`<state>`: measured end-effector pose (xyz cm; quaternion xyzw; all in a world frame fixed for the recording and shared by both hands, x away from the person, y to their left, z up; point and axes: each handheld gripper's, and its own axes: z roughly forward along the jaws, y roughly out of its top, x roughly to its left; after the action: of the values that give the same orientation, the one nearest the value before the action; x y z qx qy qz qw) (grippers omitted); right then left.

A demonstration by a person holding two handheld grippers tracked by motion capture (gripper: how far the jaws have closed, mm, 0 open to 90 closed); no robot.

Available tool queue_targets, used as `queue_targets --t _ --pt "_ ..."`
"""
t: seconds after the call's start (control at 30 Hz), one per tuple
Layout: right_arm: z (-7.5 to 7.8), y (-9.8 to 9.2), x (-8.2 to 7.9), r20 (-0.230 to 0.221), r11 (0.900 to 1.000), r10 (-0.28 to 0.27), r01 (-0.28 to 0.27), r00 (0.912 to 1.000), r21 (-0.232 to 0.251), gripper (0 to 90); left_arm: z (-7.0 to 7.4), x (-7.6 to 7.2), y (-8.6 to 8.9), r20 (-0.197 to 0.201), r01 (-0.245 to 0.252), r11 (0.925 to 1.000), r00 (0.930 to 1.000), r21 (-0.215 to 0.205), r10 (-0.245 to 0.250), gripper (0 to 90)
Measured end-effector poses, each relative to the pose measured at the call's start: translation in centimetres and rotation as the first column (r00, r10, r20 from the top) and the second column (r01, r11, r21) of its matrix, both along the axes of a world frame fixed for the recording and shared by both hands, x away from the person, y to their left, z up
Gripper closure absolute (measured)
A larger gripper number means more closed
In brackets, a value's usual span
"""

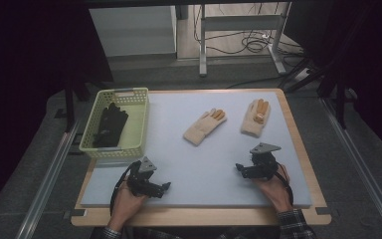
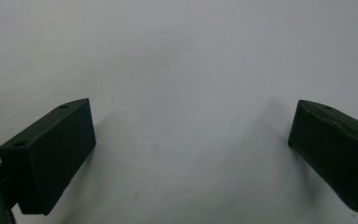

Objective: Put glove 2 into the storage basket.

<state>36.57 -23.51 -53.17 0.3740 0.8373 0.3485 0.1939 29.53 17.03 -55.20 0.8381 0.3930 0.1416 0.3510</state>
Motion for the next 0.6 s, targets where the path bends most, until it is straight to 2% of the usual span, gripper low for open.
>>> queue_targets --t 0.13,0.3,0.5,0.6 --pt "0.2 0.2 0.1 -0.006 1.0 0.007 -0.007 1.0 0.012 23.3 0.0 0.0 0.0 0.0 -0.001 1.0 1.0 0.0 0.001 0.6" --pt "0.7 1.0 0.1 -0.009 0.999 0.048 -0.048 0.9988 0.018 36.5 -0.1 0.0 0.1 0.002 -0.003 1.0 1.0 -0.002 0.003 0.8" --pt "1.6 2.4 0.9 -0.038 0.995 0.09 -0.088 0.9952 0.055 49.6 -0.1 -0.1 0.1 0.003 -0.005 1.0 1.0 -0.003 0.005 0.9" --pt "2.0 3.4 1.5 -0.051 0.989 0.122 -0.117 0.9913 0.087 59.1 -0.1 -0.1 0.1 0.003 -0.006 1.0 1.0 -0.004 0.006 1.0"
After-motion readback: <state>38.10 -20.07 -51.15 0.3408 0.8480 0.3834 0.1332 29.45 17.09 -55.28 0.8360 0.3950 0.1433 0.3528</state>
